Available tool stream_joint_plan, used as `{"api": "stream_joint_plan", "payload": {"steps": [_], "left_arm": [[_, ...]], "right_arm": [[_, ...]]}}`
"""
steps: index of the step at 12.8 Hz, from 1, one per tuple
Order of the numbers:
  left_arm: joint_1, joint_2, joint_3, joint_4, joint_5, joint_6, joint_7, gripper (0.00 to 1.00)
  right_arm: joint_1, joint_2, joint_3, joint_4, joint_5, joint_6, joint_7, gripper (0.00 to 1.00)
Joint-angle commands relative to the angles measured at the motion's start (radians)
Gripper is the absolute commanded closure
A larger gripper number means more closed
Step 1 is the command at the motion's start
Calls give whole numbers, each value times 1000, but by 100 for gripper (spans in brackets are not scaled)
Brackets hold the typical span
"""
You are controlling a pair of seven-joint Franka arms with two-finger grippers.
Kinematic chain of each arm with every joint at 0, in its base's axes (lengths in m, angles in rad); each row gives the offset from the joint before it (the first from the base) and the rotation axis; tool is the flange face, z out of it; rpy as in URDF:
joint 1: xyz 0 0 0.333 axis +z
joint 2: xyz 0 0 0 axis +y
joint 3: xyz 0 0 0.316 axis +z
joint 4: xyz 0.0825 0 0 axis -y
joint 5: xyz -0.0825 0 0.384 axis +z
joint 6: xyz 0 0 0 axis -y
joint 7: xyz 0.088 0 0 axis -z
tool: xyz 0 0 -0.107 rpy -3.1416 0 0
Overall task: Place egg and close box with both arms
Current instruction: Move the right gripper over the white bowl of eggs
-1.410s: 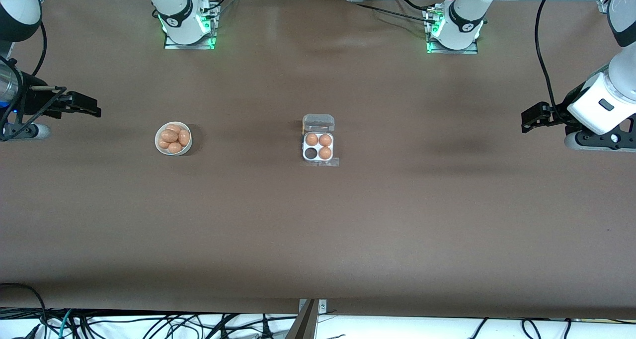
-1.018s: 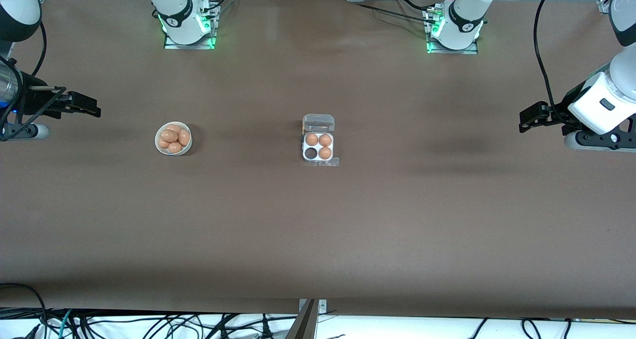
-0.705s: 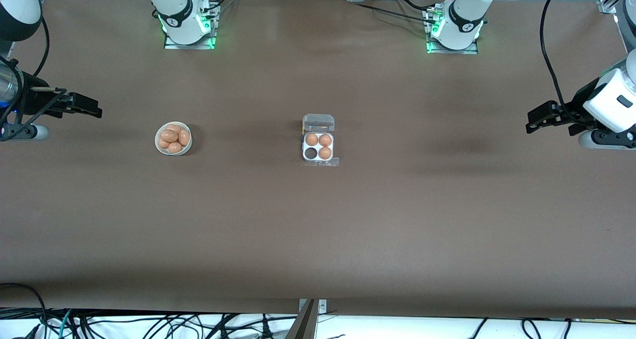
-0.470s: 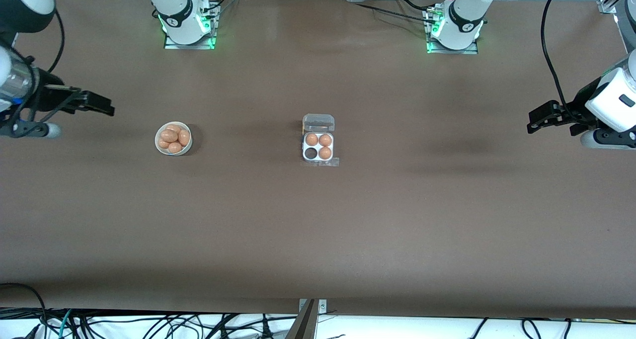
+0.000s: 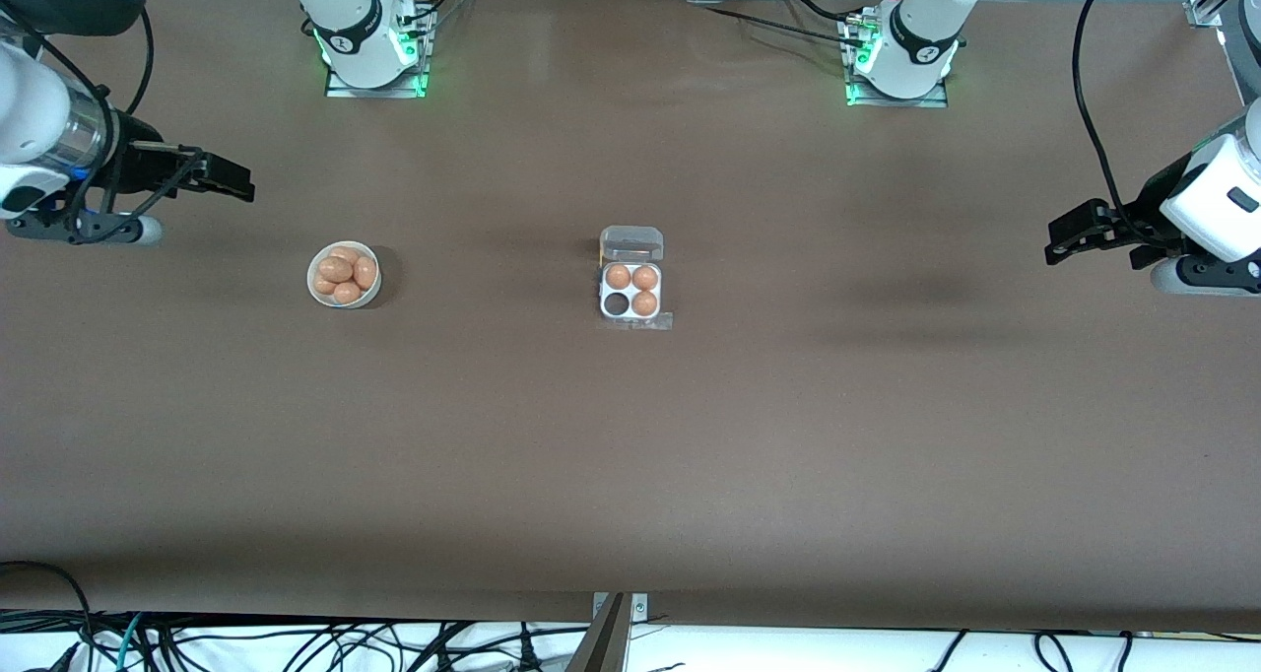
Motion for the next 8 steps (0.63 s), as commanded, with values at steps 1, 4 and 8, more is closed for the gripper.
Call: {"api": "stream_joint_plan", "payload": {"steps": [1,4,8], "left_arm": [[6,12,0,28,-4,-8,17,0],[6,12,0,28,-4,-8,17,0],[5,14,0,28,-4,-8,17,0]], "right_arm": [[-7,-89,-19,-198,7,136,-70,0],[-7,-89,-23,-347,7,304,-101,0],[-7,-72,-27,-533,8,566,-144,0]]}}
